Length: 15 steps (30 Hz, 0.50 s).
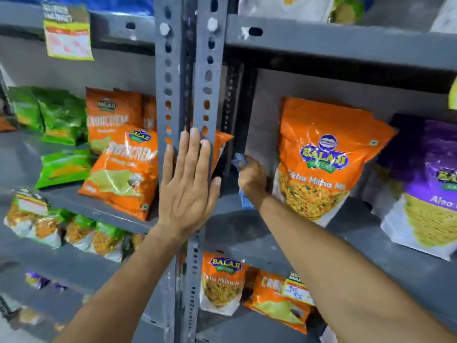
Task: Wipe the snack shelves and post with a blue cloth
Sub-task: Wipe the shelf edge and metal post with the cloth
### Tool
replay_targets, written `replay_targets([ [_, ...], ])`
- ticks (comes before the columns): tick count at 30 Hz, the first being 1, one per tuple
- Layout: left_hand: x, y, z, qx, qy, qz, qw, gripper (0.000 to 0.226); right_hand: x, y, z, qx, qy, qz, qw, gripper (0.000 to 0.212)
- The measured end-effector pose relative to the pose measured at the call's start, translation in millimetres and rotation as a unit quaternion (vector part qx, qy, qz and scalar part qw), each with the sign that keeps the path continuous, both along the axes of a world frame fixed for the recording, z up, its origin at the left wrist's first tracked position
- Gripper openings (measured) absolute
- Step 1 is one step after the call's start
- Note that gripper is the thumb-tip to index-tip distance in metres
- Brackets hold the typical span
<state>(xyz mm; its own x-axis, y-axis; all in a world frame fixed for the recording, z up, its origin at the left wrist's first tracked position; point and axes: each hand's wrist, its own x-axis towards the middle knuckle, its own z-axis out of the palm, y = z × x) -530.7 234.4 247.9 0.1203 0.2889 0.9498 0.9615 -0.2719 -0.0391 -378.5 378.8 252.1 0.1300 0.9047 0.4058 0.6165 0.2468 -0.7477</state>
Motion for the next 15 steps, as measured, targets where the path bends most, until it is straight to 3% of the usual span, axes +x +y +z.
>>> replay_targets([
  [7, -1, 8, -4, 0.042, 0.002, -0.028, 0.999, 0.072, 2, 67, -32, -0.146, -0.232, -0.036, 0.961, 0.035],
  [15, 0, 4, -2, 0.033, -0.002, -0.032, 0.999, 0.070, -10, -12, -27, -0.112, -0.300, 0.064, 0.945, 0.031],
])
